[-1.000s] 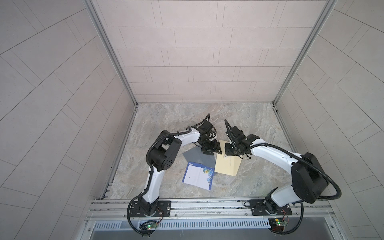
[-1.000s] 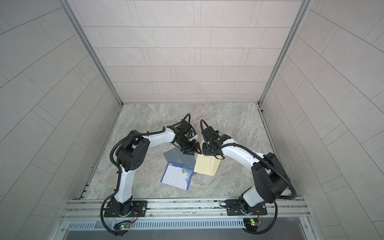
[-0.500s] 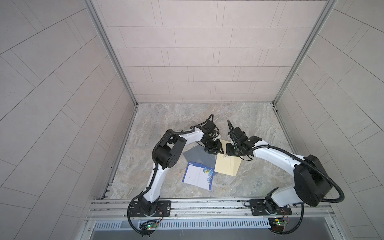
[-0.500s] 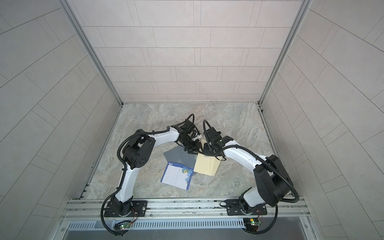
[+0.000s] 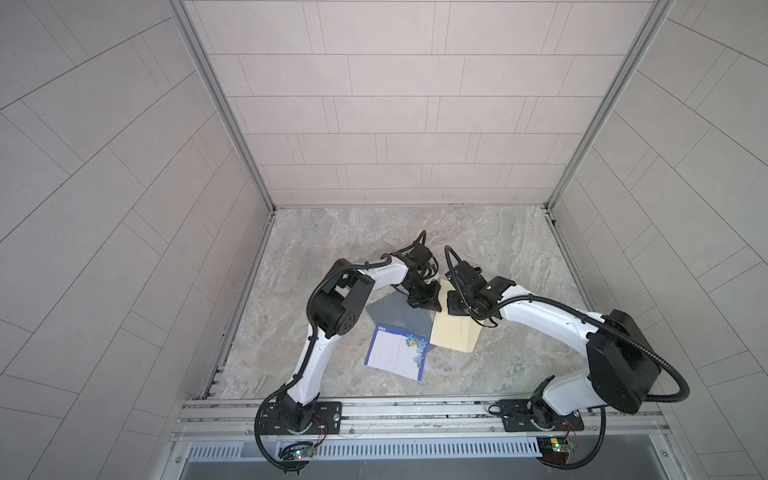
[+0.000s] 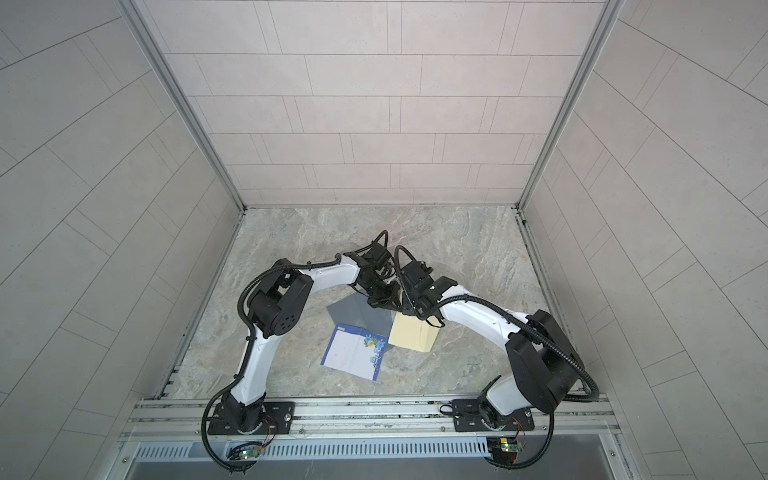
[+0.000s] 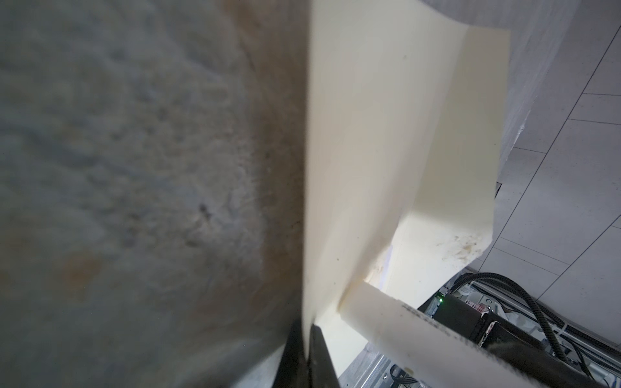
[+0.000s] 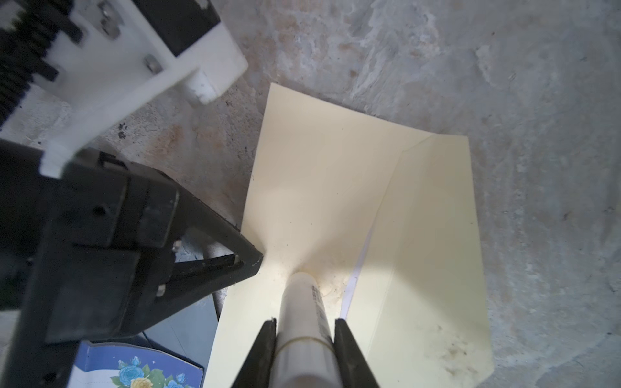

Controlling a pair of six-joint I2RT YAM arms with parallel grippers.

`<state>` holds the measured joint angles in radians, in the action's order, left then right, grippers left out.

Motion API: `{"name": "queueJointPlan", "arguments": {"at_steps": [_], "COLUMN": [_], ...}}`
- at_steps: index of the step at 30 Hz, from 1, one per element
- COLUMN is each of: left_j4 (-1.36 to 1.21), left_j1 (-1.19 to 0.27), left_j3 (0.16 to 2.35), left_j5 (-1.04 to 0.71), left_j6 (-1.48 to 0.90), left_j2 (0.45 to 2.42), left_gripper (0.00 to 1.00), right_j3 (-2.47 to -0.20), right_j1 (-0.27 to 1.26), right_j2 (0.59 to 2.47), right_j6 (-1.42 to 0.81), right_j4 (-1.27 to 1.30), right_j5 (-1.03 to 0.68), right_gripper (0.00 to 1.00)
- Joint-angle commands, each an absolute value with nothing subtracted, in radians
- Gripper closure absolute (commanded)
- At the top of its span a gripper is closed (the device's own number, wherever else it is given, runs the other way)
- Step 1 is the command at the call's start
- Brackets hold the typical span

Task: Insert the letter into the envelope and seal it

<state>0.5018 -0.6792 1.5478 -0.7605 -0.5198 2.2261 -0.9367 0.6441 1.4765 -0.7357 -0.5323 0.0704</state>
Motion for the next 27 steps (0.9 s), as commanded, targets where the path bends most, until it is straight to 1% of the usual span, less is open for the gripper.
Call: {"name": "queueJointPlan", "arguments": {"at_steps": [1, 6, 20, 24, 27], "left_j4": [0.534, 0.540, 0.537, 0.534, 0.532], "left_j1": [-0.686, -0.684, -0.680, -0.680, -0.680], "left_j3": [1.529, 1.523, 1.520, 1.516, 1.514], "left_j5": [-0.693, -0.673, -0.658, -0.659, -0.656], "left_j6": [-0.515, -0.515, -0.525, -0.525, -0.525], "left_j2": [2.212, 2.200, 2.202, 2.198, 2.197], "left_gripper": [1.00, 1.00, 1.00, 1.00, 1.00], "right_j3": [-0.910, -0.912, -0.889, -0.886, -0.860], "right_j1": [0.652, 0.644, 0.605, 0.606, 0.606], "right_j2": [1.529, 1.529, 1.491, 1.480, 1.422], "right_j6": [-0.781, -0.788, -0.770, -0.766, -0.752], "right_j4": [-0.648, -0.686, -0.711, -0.681, -0.582], "right_j5": [0.172, 0.224, 0.249, 0.224, 0.170], "right_gripper": [1.00, 1.00, 1.00, 1.00, 1.00]}}
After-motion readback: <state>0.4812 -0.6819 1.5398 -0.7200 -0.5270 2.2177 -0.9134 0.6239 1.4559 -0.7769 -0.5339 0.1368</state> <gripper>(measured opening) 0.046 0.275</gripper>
